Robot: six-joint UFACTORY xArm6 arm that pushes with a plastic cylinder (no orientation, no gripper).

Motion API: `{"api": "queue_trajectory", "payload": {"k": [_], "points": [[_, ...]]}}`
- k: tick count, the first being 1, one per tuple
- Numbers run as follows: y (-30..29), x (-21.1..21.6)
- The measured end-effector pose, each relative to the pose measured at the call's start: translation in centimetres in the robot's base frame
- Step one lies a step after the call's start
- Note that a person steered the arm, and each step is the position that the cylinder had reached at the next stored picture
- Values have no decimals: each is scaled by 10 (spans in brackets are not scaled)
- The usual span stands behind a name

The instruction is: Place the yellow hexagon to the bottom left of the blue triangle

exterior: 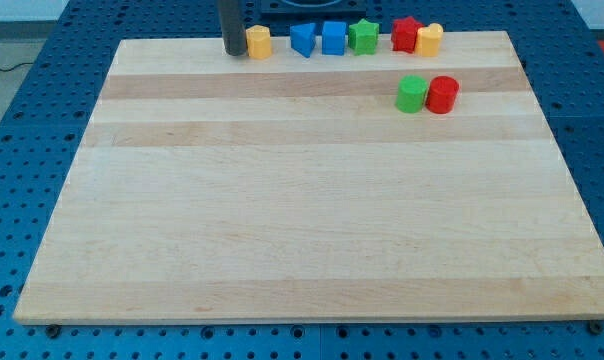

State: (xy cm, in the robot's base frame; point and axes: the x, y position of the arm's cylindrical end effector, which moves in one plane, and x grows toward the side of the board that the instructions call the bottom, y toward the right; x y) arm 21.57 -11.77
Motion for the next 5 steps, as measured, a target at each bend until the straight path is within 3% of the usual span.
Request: {"api": "queue_trajectory", "payload": {"k": [2,3,5], "points": [[-52,-9],[-39,-15],[63,-15]]}}
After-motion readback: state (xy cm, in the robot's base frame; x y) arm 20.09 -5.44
